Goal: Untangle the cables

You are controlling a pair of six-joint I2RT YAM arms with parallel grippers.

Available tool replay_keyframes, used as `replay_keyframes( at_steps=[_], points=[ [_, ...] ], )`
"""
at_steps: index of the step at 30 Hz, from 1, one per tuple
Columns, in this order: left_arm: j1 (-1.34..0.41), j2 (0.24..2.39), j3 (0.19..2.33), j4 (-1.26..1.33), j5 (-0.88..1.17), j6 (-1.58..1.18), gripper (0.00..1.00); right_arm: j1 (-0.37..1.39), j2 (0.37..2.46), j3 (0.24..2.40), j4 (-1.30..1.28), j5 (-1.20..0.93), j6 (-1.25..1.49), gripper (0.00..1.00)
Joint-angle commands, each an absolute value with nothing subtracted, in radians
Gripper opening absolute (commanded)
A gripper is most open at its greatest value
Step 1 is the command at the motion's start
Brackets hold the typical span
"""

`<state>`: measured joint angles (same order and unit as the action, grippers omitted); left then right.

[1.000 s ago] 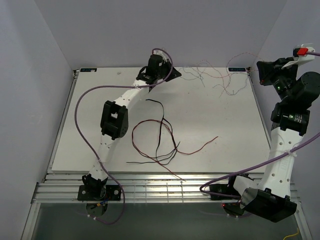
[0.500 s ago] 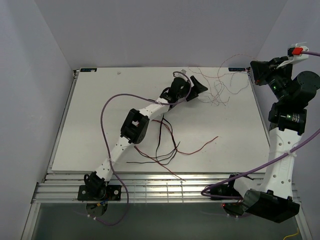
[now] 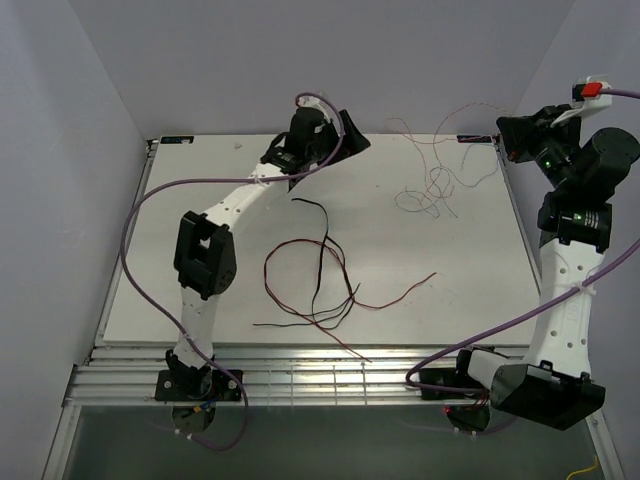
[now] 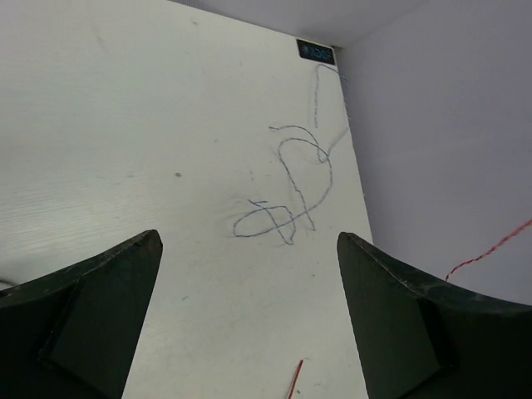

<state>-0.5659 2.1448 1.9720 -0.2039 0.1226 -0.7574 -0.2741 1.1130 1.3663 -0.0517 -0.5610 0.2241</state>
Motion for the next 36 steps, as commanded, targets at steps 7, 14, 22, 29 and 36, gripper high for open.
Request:
replay_keyframes(
  at_steps=[7, 14, 22, 29, 36],
  points=[
    [-0.427, 1.705, 1.536, -0.489, -0.244, -0.699, 0.98, -0.026, 1.371, 1.604, -0.146, -0.472, 0.158, 0.08],
    [-0.285, 1.249, 1.192, -0.600, -0.370, -0.792, 0.98, 0.132, 1.671, 1.686, 0.018, -0.350, 0.186, 0.08],
    [-0.264, 1.037, 1.121, -0.706, -0.419, -0.834, 0.98, 0.244, 2.103, 2.072, 0.003, -0.275, 0.239, 0.08],
    [-0.262, 1.098, 1.118, -0.707, -0.396, -0.874, 0.98, 0.324, 2.365, 2.250, 0.070, -0.128, 0.282, 0.12],
    [-0.261, 1.209, 1.124, -0.635, -0.223, -0.845, 0.98, 0.353, 2.407, 2.240, 0.028, -0.160, 0.304, 0.23]
  ],
)
